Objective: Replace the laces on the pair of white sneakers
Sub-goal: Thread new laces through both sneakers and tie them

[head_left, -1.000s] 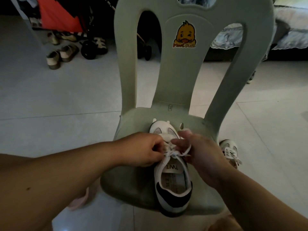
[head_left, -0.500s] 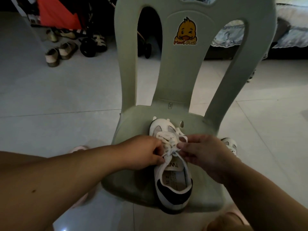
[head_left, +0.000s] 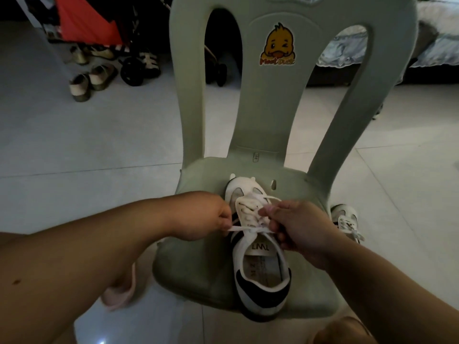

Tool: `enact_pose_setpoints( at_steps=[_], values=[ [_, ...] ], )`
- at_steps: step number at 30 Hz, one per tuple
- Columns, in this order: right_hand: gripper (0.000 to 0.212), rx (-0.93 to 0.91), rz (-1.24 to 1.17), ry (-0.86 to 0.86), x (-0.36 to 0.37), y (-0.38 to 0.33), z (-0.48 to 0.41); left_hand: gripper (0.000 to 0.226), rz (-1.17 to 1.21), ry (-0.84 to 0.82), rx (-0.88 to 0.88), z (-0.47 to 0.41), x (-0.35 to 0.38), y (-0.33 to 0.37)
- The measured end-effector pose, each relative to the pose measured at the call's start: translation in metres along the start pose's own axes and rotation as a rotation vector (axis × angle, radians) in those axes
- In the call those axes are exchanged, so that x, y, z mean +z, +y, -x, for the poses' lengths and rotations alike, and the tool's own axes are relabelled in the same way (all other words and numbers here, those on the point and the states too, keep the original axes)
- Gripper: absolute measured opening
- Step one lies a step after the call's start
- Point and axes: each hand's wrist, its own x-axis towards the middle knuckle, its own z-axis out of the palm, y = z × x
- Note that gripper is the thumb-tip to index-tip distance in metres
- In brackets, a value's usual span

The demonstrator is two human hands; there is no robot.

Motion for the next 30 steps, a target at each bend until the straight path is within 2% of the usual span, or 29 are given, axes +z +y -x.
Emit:
enact_pose_setpoints(
  at_steps=[2,5,8,11,14,18,19,20,21,23,24,30],
  values=[
    [0.021,-0.012,0.082,0.012,0.004,-0.001,-0.001,0.024,-0.051,-0.015,-0.020,0.001,-0.003,-0.002],
    [0.021,-0.099,0.253,-0.011,0.007,-0.004,0.001,0.021,-0.028,0.084,-0.004,0.000,-0.012,-0.001],
    [0.024,-0.238,0.479,-0.094,0.007,-0.008,0.006,0.016,0.085,0.200,0.101,-0.002,-0.019,0.008],
    [0.030,-0.317,0.603,-0.059,0.009,-0.007,0.009,0.008,0.103,0.305,0.248,-0.006,-0.021,0.026],
    [0.031,-0.255,0.431,-0.006,0.011,-0.003,0.009,0.010,0.071,0.446,0.343,-0.016,-0.017,0.034],
    [0.027,-0.046,-0.044,-0.002,0.011,0.001,0.011,0.020,0.066,0.907,0.353,-0.018,-0.014,0.035],
    [0.026,-0.010,-0.136,0.001,0.011,0.002,0.012,0.017,0.067,0.939,0.348,-0.017,-0.013,0.035],
    [0.025,0.006,-0.191,0.001,0.011,0.002,0.012,0.013,0.071,0.878,0.334,-0.016,-0.010,0.035],
    [0.027,0.005,-0.211,0.000,0.011,0.003,0.012,0.014,0.068,0.747,0.304,-0.017,-0.005,0.035],
    [0.032,-0.028,-0.171,0.022,0.012,0.006,0.011,0.022,0.051,0.484,0.216,-0.019,0.007,0.033],
    [0.032,-0.049,-0.138,0.042,0.012,0.007,0.011,0.023,0.070,0.419,0.191,-0.018,0.012,0.032],
    [0.016,-0.086,-0.166,0.109,0.008,0.012,0.008,0.017,0.414,0.300,0.033,-0.016,0.028,0.021]
  ],
)
